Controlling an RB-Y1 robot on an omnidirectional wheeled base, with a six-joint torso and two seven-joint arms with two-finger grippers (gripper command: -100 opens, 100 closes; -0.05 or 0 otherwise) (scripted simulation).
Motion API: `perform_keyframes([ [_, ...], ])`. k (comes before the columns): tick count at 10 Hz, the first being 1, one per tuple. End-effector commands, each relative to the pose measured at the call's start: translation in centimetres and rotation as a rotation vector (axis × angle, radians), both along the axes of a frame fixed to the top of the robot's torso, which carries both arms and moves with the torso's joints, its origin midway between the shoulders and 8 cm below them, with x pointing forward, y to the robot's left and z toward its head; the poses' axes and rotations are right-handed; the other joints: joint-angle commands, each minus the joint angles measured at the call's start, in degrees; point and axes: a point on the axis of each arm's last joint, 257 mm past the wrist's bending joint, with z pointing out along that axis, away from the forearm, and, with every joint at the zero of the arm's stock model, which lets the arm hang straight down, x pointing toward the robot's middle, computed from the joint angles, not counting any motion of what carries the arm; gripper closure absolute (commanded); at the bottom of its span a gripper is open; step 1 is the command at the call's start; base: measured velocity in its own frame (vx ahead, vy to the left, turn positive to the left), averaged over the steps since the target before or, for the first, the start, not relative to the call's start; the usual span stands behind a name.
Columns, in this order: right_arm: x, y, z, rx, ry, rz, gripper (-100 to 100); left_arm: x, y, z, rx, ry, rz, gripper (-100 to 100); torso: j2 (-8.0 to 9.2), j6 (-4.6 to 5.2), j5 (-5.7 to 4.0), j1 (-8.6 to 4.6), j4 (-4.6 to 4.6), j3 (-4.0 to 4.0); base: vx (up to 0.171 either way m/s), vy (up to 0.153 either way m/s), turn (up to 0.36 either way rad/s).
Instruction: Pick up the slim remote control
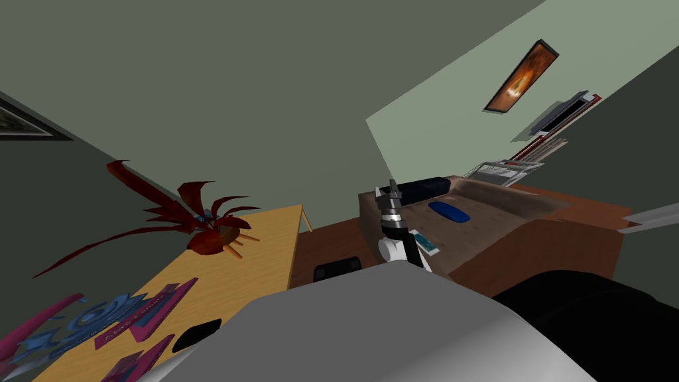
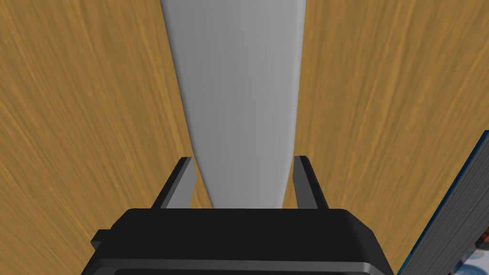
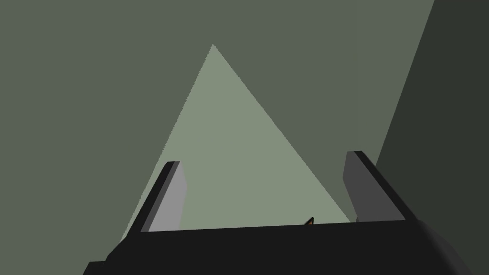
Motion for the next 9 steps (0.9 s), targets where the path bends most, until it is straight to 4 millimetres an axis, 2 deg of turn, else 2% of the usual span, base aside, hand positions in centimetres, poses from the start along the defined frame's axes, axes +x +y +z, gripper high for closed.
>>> perform_keyframes([
  [1, 0.0, 0.0, 0.0, 0.000, 0.000, 0.000, 0, -0.1, -0.1, 0.6, 0.002, -0.001, -0.026, 100, 0.00, 0.00, 0.00, 0.00, 0.00, 0.00, 0.056, 0.004, 0.203],
  [5, 0.0, 0.0, 0.0, 0.000, 0.000, 0.000, 0, -0.6, -0.5, 1.9, 0.002, 0.003, -0.079, 100, -0.35, -0.02, -0.04, -0.05, -0.06, -0.19, 0.092, -0.004, 0.156],
  [8, 0.0, 0.0, 0.0, 0.000, 0.000, 0.000, 0, -0.7, -0.7, 2.2, 0.002, 0.003, -0.093, 100, -0.28, 0.02, -0.03, -0.03, -0.07, -0.16, 0.054, 0.000, 0.072],
  [9, 0.0, 0.0, 0.0, 0.000, 0.000, 0.000, 0, -0.7, -0.7, 2.2, 0.002, 0.003, -0.095, 0, -0.18, 0.03, -0.02, -0.03, -0.05, -0.12, 0.006, -0.001, -0.005],
])
